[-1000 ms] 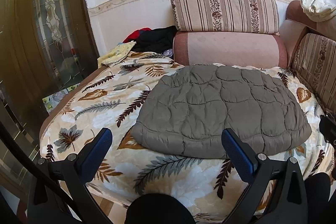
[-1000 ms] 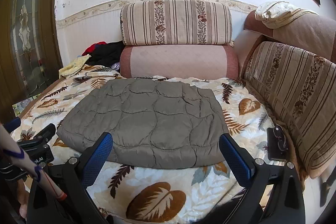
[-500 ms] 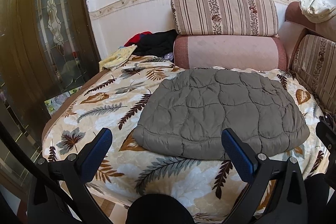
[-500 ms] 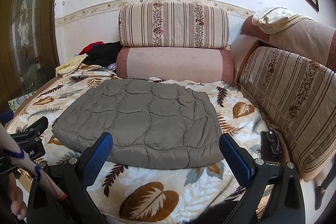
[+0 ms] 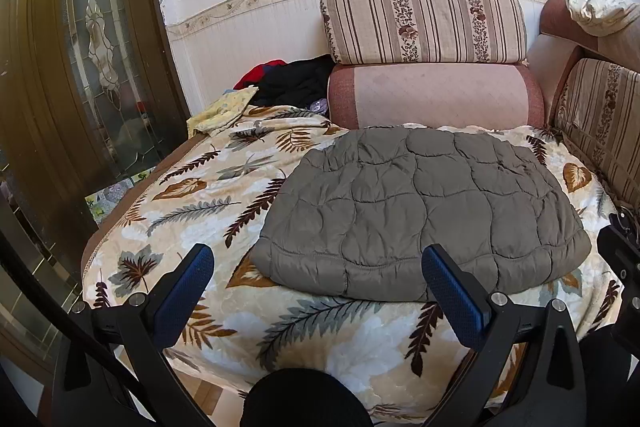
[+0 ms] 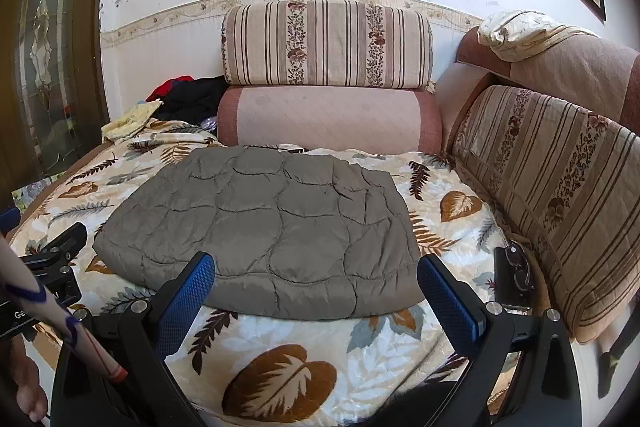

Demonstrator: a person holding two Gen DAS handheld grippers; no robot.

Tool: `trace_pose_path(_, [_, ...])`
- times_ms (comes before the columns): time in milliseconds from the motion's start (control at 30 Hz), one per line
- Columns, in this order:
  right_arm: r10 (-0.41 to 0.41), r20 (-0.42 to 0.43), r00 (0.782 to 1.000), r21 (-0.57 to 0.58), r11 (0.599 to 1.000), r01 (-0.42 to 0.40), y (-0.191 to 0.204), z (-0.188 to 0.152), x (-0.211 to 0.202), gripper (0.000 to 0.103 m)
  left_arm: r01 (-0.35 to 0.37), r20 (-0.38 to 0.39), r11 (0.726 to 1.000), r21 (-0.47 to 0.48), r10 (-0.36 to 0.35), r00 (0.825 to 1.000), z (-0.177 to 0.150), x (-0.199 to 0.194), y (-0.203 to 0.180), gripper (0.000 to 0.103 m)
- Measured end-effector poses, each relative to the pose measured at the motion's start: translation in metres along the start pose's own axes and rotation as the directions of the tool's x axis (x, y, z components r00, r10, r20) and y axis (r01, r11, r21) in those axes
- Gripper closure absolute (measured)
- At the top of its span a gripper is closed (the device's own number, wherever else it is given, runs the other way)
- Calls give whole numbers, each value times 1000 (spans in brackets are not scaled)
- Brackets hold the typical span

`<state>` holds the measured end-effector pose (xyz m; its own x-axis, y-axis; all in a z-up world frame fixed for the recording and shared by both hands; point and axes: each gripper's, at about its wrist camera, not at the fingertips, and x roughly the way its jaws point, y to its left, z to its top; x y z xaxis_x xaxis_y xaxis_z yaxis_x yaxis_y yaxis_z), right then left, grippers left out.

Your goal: Fold large clothes

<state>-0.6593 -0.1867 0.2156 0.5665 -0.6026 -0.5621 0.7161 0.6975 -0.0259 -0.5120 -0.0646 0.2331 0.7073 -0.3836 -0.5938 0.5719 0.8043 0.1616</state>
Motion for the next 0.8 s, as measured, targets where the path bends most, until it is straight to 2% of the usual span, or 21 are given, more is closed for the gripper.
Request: trace_pose_path(800, [-16,-39,999,-9,1000,15,2,-8,22,0,1,-23,1000,4,-1,1000,-10,15,1,0])
